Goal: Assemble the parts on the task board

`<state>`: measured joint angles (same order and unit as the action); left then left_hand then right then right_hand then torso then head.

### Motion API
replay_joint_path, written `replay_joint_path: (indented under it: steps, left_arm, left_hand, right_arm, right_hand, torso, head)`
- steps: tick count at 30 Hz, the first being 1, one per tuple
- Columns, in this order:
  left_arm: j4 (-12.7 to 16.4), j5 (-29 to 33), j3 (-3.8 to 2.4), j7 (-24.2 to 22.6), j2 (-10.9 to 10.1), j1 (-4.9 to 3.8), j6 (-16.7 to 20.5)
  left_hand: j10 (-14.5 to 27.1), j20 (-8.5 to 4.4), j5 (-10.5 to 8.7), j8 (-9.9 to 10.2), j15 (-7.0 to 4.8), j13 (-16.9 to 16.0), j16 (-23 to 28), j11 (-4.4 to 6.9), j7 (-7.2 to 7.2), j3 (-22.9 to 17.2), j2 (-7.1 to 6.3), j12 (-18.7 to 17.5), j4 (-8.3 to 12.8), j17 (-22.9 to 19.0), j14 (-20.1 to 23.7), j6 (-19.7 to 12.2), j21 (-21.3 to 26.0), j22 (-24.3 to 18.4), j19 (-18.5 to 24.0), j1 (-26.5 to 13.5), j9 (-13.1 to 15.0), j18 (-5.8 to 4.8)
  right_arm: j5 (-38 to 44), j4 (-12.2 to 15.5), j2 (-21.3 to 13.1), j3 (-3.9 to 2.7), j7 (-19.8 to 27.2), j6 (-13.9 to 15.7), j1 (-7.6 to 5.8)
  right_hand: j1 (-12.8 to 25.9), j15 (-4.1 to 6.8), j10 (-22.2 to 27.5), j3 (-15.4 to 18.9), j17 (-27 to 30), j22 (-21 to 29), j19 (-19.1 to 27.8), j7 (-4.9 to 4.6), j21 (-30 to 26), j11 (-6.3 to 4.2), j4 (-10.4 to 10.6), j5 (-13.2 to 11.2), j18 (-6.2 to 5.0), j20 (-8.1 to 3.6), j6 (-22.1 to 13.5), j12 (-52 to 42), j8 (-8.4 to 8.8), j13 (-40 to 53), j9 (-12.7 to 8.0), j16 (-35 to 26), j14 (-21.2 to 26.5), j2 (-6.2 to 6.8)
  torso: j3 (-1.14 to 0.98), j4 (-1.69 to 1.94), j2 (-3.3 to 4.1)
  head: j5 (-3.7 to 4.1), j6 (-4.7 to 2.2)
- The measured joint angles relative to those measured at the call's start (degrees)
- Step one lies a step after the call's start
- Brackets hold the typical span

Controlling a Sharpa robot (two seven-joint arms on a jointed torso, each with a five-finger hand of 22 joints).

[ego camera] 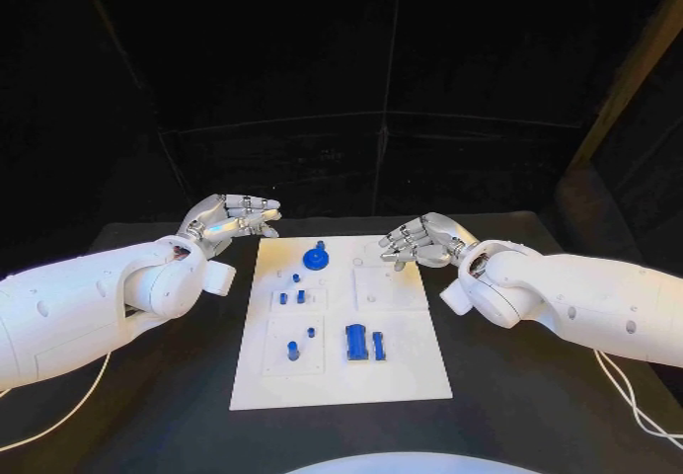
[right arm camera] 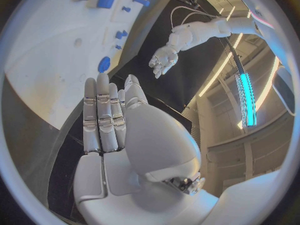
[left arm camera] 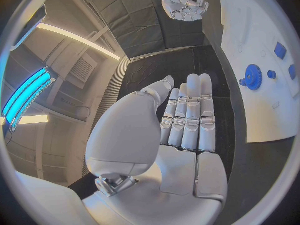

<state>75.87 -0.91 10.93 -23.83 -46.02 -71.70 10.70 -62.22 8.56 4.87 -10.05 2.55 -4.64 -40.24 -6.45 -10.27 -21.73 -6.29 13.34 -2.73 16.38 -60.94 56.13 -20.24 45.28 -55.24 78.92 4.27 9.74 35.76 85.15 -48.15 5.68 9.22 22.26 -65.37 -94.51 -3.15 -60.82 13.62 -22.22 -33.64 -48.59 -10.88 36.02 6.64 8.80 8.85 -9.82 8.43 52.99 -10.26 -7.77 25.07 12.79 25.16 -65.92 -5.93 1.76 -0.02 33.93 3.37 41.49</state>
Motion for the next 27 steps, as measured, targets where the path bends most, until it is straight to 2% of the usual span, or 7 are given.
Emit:
replay_joint_path:
  steps: [4,8,13,17,22,23,27]
  left_arm:
    - [-3.1,1.5,0.05,-0.8,1.7,0.54,0.0]
    - [-5.4,3.0,0.11,-1.7,3.2,1.18,0.0]
    - [-7.3,4.8,0.11,-2.7,4.8,1.63,1.0]
    - [-8.8,6.0,0.11,-3.3,6.1,1.86,2.3]
    - [-8.3,6.0,-0.14,-3.2,5.8,2.19,2.5]
    - [-8.0,6.0,-0.32,-3.2,5.7,2.36,2.6]
    - [-5.7,5.9,-1.61,-3.1,5.2,3.35,4.0]
  left_hand:
    - [0.1,2.10,0.00,0.7,1.94,1.0,12.0,-0.78,-0.05,-0.6,-0.73,-3.6,-0.8,-4.3,1.5,-0.6,6.5,-5.7,3.6,-0.8,-0.4,0.00]
    - [1.5,4.91,0.00,2.1,4.71,1.0,20.9,-2.52,0.16,1.0,-0.48,-6.7,-1.9,-7.5,4.3,-1.7,13.5,-12.0,9.0,-1.8,-0.5,0.00]
    - [2.6,7.04,0.00,3.6,6.24,1.0,26.8,-3.71,0.59,3.3,-0.15,-9.0,-2.0,-9.8,5.3,-2.1,16.5,-17.1,11.7,-2.0,-0.5,0.01]
    - [2.6,7.19,0.00,4.5,6.39,1.0,29.6,-3.70,0.88,4.4,0.36,-9.3,-1.9,-10.8,4.5,-1.8,16.5,-20.1,12.3,-1.5,-0.5,0.01]
    - [12.1,4.77,-2.26,7.2,4.93,2.8,31.6,-2.31,2.41,7.3,3.24,-11.4,0.4,-13.5,13.1,-10.1,18.4,-24.4,19.2,-13.9,-2.3,-0.12]
    - [14.1,4.20,-2.69,7.7,4.62,3.1,31.9,-1.94,2.77,7.8,3.71,-11.7,0.9,-14.0,15.1,-12.1,18.6,-25.3,20.7,-16.5,-2.6,-0.88]
    - [21.4,2.28,-3.72,8.8,3.53,3.8,33.2,-0.67,3.92,10.0,4.97,-12.3,1.7,-15.1,22.0,-18.8,19.2,-28.3,25.9,-25.9,-3.4,-1.49]
  right_arm:
    - [-10.0,-7.3,3.7,-0.05,6.2,-2.1,-0.40]
    - [-16.9,-12.9,6.9,-0.09,10.6,-3.7,-0.44]
    - [-21.6,-17.7,10.1,-0.22,13.9,-5.1,-0.52]
    - [-23.8,-20.8,12.2,-0.27,15.6,-6.0,-0.52]
    - [-23.9,-20.1,11.8,-0.35,15.5,-5.8,-0.28]
    - [-23.9,-19.7,11.7,-0.48,15.5,-5.7,-0.15]
    - [-24.3,-16.8,10.6,-1.20,15.5,-4.3,0.48]
  right_hand:
    - [2.6,-3.25,0.6,1.6,5.6,5.2,4.3,-1.33,-8.2,2.09,0.5,0.8,-0.01,2.80,-0.6,2.9,2.20,-6.7,-1.9,-9.6,5.9,0.40]
    - [6.0,-5.05,1.7,2.1,10.1,9.3,5.6,-1.94,-13.9,3.15,-0.6,0.8,0.00,4.64,-0.7,4.5,3.69,-11.4,-3.6,-15.2,8.9,0.10]
    - [8.5,-6.06,2.7,1.4,13.9,12.7,5.3,-2.14,-18.5,4.15,-2.7,1.1,0.01,6.30,-0.9,5.5,3.83,-15.2,-5.2,-18.9,10.5,-0.93]
    - [10.3,-6.28,3.3,0.5,16.5,15.3,4.4,-2.14,-21.4,4.31,-5.3,1.1,0.01,7.36,-0.9,5.6,3.83,-18.1,-6.5,-20.8,10.4,-1.49]
    - [23.9,-4.93,12.4,-1.7,19.4,18.6,10.8,-0.71,-24.3,2.69,-7.5,-0.3,0.10,5.01,-8.7,7.8,5.85,-19.9,-8.6,-23.1,18.7,-0.27]
    - [26.6,-4.63,14.3,-2.2,19.8,19.2,12.3,-0.27,-24.7,2.32,-7.7,-0.6,0.72,4.51,-10.4,8.2,6.11,-20.5,-9.2,-23.4,20.5,-0.05]
    - [36.7,-3.47,21.2,-4.0,21.0,21.4,17.6,1.40,-26.4,1.00,-8.2,-1.9,1.54,2.60,-16.7,9.2,6.67,-22.6,-10.9,-24.0,27.2,1.60]
  torso:
    - [0.08,0.13,-1.10]
    - [0.10,0.14,-1.97]
    - [0.04,0.14,-2.61]
    - [-0.04,0.14,-2.89]
    - [-0.13,0.18,-2.90]
    - [-0.18,0.18,-2.90]
    - [-0.68,0.14,-2.85]
  head:
    - [-0.14,-1.50]
    - [-0.25,-2.66]
    - [-0.73,-3.57]
    - [-1.14,-4.10]
    - [-1.29,-4.31]
    - [-1.44,-4.49]
    - [-2.27,-5.71]
